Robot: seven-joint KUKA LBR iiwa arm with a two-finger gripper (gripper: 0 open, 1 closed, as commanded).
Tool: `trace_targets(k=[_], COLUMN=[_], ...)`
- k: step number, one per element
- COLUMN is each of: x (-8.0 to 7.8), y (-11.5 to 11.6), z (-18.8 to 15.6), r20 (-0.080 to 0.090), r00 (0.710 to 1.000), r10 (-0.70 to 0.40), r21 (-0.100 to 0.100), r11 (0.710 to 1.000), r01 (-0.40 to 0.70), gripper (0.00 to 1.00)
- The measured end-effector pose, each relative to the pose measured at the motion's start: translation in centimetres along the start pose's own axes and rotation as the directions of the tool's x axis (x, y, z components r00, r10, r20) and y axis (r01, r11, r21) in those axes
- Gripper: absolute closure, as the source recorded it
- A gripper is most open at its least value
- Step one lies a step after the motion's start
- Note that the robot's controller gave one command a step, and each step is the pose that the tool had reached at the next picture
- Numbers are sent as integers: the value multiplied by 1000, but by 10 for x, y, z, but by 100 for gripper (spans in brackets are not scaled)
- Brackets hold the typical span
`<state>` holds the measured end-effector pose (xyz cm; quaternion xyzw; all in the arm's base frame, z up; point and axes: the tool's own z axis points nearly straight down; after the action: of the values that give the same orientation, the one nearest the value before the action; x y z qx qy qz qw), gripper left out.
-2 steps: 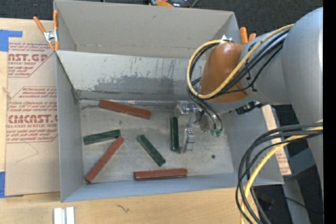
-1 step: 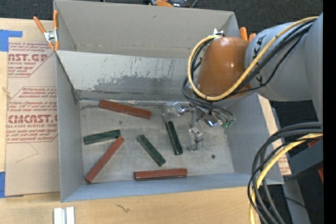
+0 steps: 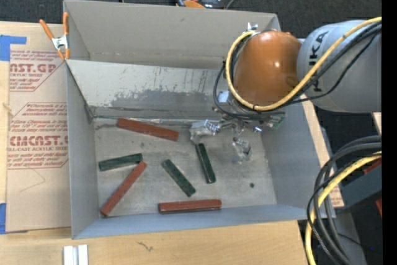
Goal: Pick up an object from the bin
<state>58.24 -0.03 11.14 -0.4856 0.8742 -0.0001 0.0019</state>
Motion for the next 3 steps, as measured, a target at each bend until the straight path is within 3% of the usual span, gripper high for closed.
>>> trace_targets(k=[1,2,3], x=[-13,-15,-15], y=[2,1,1], z=[40,39,38], r20=[3,3,3], r00=[928,929,929], r10=[-373,-370,-370], r21=[5,3,3], r11=[928,929,929], r01=[373,370,370], gripper=[0,0,100])
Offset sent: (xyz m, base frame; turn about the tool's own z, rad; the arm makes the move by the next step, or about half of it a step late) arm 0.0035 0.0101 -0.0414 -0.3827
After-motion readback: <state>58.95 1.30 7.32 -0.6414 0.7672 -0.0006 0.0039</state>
